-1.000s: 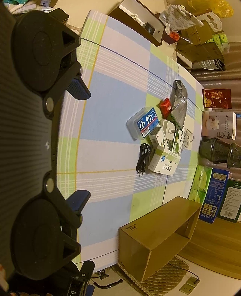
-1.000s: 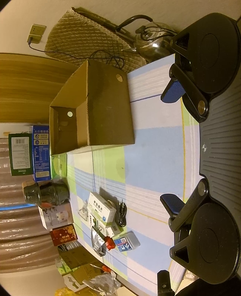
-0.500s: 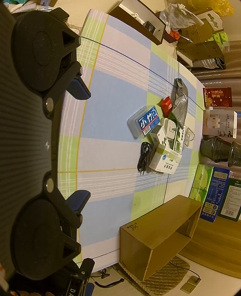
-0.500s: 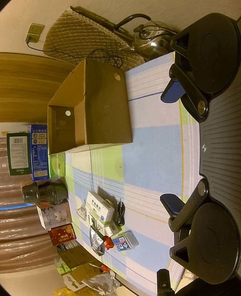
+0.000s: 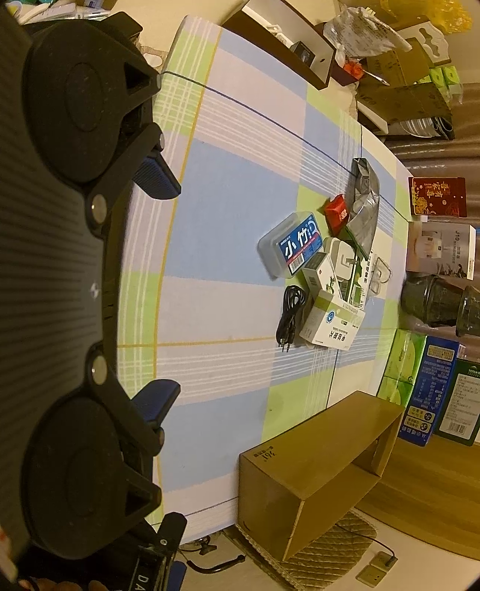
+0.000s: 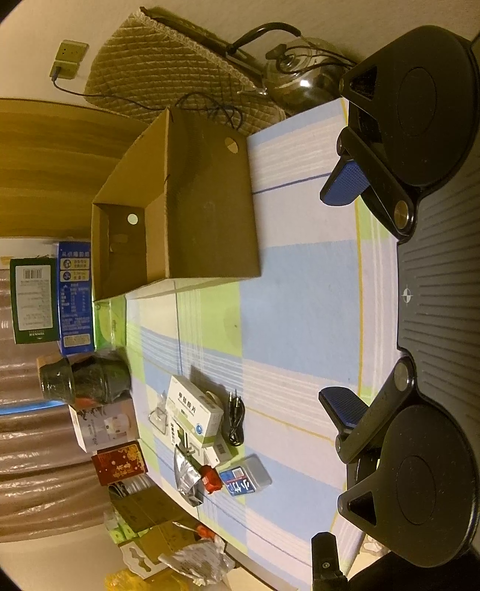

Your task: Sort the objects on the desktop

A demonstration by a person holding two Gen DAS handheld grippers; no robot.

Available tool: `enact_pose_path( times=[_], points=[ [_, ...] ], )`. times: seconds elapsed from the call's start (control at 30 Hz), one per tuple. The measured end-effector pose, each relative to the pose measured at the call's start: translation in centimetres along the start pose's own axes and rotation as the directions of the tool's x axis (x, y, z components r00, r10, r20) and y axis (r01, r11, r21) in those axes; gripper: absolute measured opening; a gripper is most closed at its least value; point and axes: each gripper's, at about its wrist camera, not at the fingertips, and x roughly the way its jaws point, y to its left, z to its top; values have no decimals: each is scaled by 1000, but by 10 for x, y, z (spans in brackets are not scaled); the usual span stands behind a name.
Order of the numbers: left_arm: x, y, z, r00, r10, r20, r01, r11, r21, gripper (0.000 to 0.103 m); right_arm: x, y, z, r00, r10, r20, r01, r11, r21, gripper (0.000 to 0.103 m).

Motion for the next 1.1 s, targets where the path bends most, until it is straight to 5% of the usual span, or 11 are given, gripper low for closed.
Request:
enact_pose_path(
  times=[1.1],
  points=[
    [-5,30,22,999,22,45,-22,1000,-4,102,11,40,22,995,93,21,-92,993,-78,101]
  ],
)
